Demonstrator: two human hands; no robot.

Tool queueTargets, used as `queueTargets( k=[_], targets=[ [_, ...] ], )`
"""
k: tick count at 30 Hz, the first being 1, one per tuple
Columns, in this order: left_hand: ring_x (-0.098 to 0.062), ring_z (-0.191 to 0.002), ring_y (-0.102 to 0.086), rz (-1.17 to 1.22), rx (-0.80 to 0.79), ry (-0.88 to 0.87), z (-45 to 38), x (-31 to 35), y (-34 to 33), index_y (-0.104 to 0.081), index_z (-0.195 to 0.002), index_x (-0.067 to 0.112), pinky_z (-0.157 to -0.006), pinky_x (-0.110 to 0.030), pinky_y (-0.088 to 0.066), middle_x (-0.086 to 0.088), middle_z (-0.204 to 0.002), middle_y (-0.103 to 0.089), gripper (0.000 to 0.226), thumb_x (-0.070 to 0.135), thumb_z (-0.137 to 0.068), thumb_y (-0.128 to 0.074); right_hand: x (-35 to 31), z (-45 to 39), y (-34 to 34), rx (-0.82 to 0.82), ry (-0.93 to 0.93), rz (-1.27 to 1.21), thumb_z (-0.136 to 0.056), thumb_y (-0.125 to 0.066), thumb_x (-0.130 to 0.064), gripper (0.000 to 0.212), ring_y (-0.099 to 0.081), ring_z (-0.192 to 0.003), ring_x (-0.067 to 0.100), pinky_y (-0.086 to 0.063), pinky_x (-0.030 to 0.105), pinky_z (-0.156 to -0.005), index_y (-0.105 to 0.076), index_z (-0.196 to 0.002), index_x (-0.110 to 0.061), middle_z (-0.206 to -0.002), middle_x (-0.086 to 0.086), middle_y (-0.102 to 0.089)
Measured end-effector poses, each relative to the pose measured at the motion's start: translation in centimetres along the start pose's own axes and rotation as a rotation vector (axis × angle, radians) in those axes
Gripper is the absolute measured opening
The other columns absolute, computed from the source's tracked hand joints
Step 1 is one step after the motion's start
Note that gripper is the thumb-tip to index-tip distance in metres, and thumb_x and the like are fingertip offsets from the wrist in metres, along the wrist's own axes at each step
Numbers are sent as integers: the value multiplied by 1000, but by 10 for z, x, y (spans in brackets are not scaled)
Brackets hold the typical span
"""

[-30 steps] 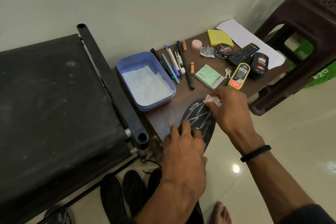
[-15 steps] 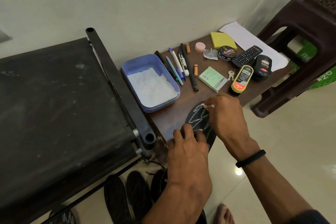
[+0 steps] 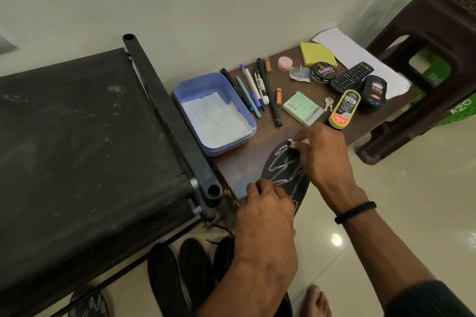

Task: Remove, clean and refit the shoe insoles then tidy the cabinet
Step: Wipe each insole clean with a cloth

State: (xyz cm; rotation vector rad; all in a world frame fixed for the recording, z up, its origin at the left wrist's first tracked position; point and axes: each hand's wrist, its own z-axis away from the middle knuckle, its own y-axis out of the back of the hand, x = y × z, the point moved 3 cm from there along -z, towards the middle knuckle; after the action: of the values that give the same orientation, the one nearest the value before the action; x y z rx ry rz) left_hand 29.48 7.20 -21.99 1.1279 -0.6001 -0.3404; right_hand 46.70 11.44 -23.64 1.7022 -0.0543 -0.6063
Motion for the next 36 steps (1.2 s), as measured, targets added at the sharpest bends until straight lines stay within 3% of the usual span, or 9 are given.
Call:
queueTargets(
  k=[5,8,14,22,27,29,32,36],
  targets=[
    [-30,-129,-39,-54,-14,-2,1,-1,-1,-38,-147,4,-101,-41,-47,-17,-147,-37,69,35,-94,-69,-8,-4,-6,52,-41,39,-91,-66,-1,22,-60,-99,26,-52,36,-79,-76,-110,-8,-108,11,-65],
    [-29,-122,-46,-76,-32,21,0,1,-3,-47,-141,4,-93,-39,-51,-17,-138,-46,60,31,-93,-70,-15,0,-9,24,2,82,-92,-65,-3,21,-58,-92,25,-47,32,-70,-76,-111,-6,-104,13,-64],
    [-31,-118,-47,-149,-68,22,-3,8,-2,-49,-137,1,-90,-41,-50,-21,-133,-49,56,28,-93,-70,-18,5,-13,-75,80,80,-92,-68,-8,27,-60,-107,23,-52,33,-84,-74,-118,-14,-116,8,-66],
    [-30,-115,-48,-172,-77,23,-2,11,-3,-52,-133,4,-88,-39,-50,-20,-130,-50,50,29,-93,-70,-30,16,-9,-217,252,0,-90,-69,-4,26,-63,-102,21,-44,22,-83,-77,-113,-13,-113,8,-68],
    [-28,-114,-51,-142,-54,28,-2,10,-2,-56,-131,8,-87,-37,-52,-16,-130,-52,47,29,-92,-71,-33,17,-4,-298,342,-61,-88,-71,-3,25,-63,-100,12,-37,6,-78,-79,-106,-18,-111,-1,-69],
    [-30,-117,-48,-148,-47,21,-2,10,-3,-51,-135,6,-90,-39,-51,-18,-134,-48,52,28,-93,-71,-30,15,-5,-302,334,-77,-90,-70,-6,23,-62,-103,12,-44,11,-82,-79,-106,-19,-113,-2,-67],
    [-33,-120,-43,-140,-53,7,-2,8,-3,-45,-139,4,-94,-42,-51,-20,-138,-41,60,30,-92,-71,-25,9,-6,-247,304,-89,-94,-65,-11,19,-63,-104,15,-54,33,-89,-76,-108,-20,-115,0,-67],
    [-33,-122,-41,-117,-50,0,1,5,-3,-42,-143,5,-95,-42,-51,-19,-141,-37,64,31,-92,-72,-17,3,-3,-141,192,-54,-95,-62,-11,21,-63,-106,17,-52,34,-90,-76,-110,-19,-115,2,-69]
  ],
)
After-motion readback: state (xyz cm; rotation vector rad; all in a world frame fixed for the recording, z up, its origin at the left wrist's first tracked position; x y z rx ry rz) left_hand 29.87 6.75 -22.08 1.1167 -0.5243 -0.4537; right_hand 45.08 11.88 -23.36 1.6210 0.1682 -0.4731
